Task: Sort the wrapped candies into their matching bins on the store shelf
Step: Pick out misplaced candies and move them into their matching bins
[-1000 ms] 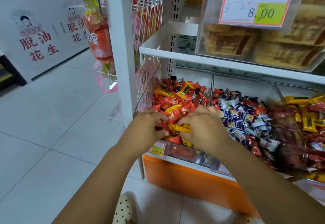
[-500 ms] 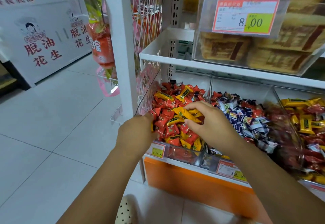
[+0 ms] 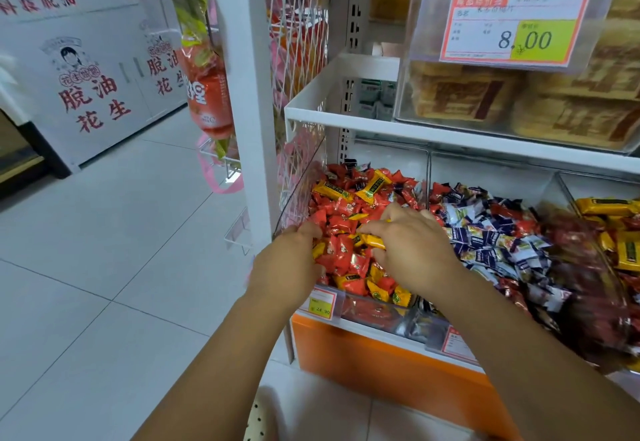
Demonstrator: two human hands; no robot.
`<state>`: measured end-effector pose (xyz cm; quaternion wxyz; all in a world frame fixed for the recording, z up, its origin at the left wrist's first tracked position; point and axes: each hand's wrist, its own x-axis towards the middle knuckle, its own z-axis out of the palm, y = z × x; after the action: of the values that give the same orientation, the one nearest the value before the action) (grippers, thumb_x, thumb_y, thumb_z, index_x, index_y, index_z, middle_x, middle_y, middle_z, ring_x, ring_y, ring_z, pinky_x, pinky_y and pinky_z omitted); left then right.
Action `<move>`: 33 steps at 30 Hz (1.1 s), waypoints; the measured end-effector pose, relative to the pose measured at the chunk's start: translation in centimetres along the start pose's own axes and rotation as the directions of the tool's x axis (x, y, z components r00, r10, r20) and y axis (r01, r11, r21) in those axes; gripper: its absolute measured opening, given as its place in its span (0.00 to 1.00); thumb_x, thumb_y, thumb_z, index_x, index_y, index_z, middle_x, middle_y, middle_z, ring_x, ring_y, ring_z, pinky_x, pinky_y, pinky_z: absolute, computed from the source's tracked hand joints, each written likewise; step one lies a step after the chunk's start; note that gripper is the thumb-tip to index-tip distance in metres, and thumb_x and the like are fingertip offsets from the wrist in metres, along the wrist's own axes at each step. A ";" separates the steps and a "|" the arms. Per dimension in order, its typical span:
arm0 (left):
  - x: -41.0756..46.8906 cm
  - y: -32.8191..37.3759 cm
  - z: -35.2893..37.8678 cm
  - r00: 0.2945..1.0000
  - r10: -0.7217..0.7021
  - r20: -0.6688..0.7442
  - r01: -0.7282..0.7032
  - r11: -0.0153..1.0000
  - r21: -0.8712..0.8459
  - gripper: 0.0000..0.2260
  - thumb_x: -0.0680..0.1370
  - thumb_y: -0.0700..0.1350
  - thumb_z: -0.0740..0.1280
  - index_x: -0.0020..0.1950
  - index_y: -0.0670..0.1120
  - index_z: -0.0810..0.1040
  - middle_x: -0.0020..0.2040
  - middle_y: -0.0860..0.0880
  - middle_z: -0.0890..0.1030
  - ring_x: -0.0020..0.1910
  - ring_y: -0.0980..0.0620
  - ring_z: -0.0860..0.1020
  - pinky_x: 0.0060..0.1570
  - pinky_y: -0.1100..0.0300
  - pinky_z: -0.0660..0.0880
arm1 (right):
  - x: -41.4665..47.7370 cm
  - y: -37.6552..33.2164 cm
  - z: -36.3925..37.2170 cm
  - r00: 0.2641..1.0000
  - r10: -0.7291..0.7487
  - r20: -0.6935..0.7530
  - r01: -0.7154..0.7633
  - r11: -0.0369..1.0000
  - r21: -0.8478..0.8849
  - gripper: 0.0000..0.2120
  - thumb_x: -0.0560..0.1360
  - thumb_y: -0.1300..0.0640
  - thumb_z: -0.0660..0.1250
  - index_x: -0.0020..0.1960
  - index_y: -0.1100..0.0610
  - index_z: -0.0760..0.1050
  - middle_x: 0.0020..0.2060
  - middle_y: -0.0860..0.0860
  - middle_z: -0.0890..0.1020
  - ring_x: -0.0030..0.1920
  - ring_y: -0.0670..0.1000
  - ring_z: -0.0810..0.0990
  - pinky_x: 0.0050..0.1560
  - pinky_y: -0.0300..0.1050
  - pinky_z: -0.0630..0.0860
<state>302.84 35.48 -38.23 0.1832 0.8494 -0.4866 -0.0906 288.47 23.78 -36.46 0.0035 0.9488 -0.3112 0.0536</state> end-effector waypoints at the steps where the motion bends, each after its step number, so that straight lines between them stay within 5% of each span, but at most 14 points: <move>1: -0.1 -0.3 -0.2 1.000 -0.003 -0.010 0.002 0.997 -0.072 0.23 0.73 0.44 0.72 0.66 0.52 0.69 0.58 0.47 0.76 0.53 0.46 0.77 0.47 0.56 0.74 | 0.3 -0.1 -0.1 1.000 0.011 0.015 -0.011 1.000 -0.020 0.21 0.78 0.48 0.62 0.71 0.39 0.66 0.60 0.49 0.71 0.61 0.51 0.71 0.61 0.47 0.61; 6: -0.7 -1.0 -1.1 0.995 0.030 -0.097 -0.057 0.956 -0.288 0.17 0.76 0.39 0.65 0.64 0.50 0.70 0.53 0.50 0.76 0.44 0.50 0.75 0.41 0.59 0.70 | 1.4 -0.9 -0.3 0.995 0.049 0.082 -0.038 0.990 -0.136 0.22 0.77 0.43 0.62 0.70 0.37 0.65 0.61 0.52 0.72 0.57 0.54 0.75 0.59 0.49 0.65; 12: 0.7 0.1 -0.7 0.978 0.091 -0.187 -0.153 0.926 -0.345 0.16 0.80 0.40 0.58 0.68 0.45 0.68 0.59 0.45 0.70 0.48 0.55 0.67 0.42 0.67 0.62 | 1.6 -1.2 -0.2 0.995 0.055 0.077 -0.041 0.985 -0.170 0.17 0.77 0.42 0.63 0.65 0.40 0.72 0.59 0.51 0.73 0.56 0.54 0.76 0.59 0.50 0.65; 16: 1.9 0.9 -0.4 0.975 0.078 -0.209 -0.142 0.940 -0.310 0.18 0.80 0.42 0.63 0.70 0.47 0.68 0.65 0.48 0.72 0.62 0.51 0.70 0.50 0.72 0.58 | 1.3 -0.9 -0.3 0.998 0.058 0.019 -0.056 0.995 -0.087 0.16 0.77 0.41 0.62 0.64 0.40 0.74 0.58 0.50 0.72 0.58 0.53 0.73 0.59 0.49 0.64; 23: 3.9 2.6 0.4 0.981 0.002 -0.195 -0.064 0.947 -0.315 0.17 0.76 0.45 0.70 0.65 0.49 0.76 0.61 0.49 0.78 0.58 0.49 0.75 0.52 0.61 0.70 | 0.3 1.3 -2.2 0.968 0.110 -0.227 -0.077 0.985 0.152 0.09 0.73 0.47 0.69 0.52 0.46 0.82 0.48 0.49 0.73 0.51 0.52 0.74 0.51 0.47 0.68; 29: 5.4 3.7 2.0 0.998 0.003 -0.058 -0.014 0.980 -0.197 0.20 0.74 0.50 0.71 0.66 0.55 0.75 0.61 0.51 0.80 0.57 0.48 0.78 0.53 0.54 0.76 | -0.4 3.1 -1.7 0.975 0.135 -0.178 -0.064 0.932 0.357 0.10 0.75 0.50 0.68 0.56 0.47 0.81 0.50 0.47 0.72 0.51 0.50 0.73 0.50 0.48 0.74; 33: 5.7 4.0 2.4 0.991 -0.047 -0.123 0.034 0.994 -0.108 0.18 0.75 0.50 0.68 0.64 0.59 0.75 0.57 0.52 0.81 0.54 0.47 0.79 0.47 0.56 0.76 | -0.6 3.2 -1.5 0.976 0.118 -0.184 -0.037 0.919 0.393 0.12 0.76 0.50 0.67 0.58 0.42 0.79 0.49 0.46 0.71 0.51 0.48 0.72 0.49 0.47 0.74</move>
<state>301.78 28.24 -38.73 0.2561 0.8523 -0.4511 -0.0664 285.91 21.59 -35.09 -0.1544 0.9071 -0.3298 0.2112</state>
